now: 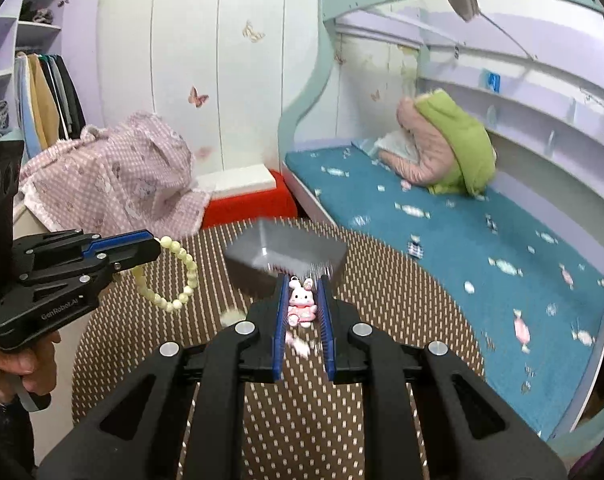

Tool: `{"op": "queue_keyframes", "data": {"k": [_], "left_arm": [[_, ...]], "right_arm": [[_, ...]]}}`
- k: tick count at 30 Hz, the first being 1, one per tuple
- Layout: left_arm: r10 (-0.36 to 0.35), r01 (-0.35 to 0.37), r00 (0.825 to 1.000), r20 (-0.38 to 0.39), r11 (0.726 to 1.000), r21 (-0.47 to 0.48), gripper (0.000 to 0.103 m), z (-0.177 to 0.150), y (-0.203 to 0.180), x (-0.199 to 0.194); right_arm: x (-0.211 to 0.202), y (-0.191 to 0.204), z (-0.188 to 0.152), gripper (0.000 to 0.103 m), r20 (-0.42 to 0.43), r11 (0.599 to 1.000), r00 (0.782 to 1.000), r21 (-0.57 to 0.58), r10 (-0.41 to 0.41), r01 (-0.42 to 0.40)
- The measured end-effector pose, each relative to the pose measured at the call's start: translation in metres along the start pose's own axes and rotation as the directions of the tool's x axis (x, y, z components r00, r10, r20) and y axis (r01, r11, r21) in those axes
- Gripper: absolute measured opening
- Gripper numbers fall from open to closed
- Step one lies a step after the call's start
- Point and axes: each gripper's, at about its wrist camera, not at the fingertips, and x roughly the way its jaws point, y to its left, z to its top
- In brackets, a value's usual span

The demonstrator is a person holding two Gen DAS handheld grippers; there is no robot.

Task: Organize jewelry
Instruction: 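Grasp the pale green bead bracelet with the left tool while the right tool lifts the bunny charm, then lower both held items into the metal box and open both tools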

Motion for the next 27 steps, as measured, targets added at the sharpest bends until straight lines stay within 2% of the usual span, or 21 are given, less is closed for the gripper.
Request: {"op": "queue_keyframes", "data": {"k": [6,11,19,27], "left_arm": [[0.02,-0.02,0.998,0.064,1.0,-0.001,0.009,0.048,0.012,-0.001],[0.036,-0.035,0.997,0.069,0.999,-0.014,0.009,0.077,0.02,0.013],[0.038,-0.038,0.999,-0.006,0.997,-0.061,0.01,0.096,0.032,0.069],[0.021,-0.033,0.992,-0.121,0.994,-0.1,0.01,0.081,0.04,0.125]], "right_arm": [[0.007,0.004,0.044,0.013,0.025,0.999,1.0,-0.038,0.004,-0.003],[0.031,0.002,0.067,0.013,0.0,0.999,1.0,-0.035,0.01,-0.01],[0.094,-0.012,0.074,0.013,-0.106,0.997,0.993,0.058,0.052,-0.047],[0.148,-0.023,0.054,0.014,-0.22,0.988,0.972,0.141,0.087,-0.057]]}}
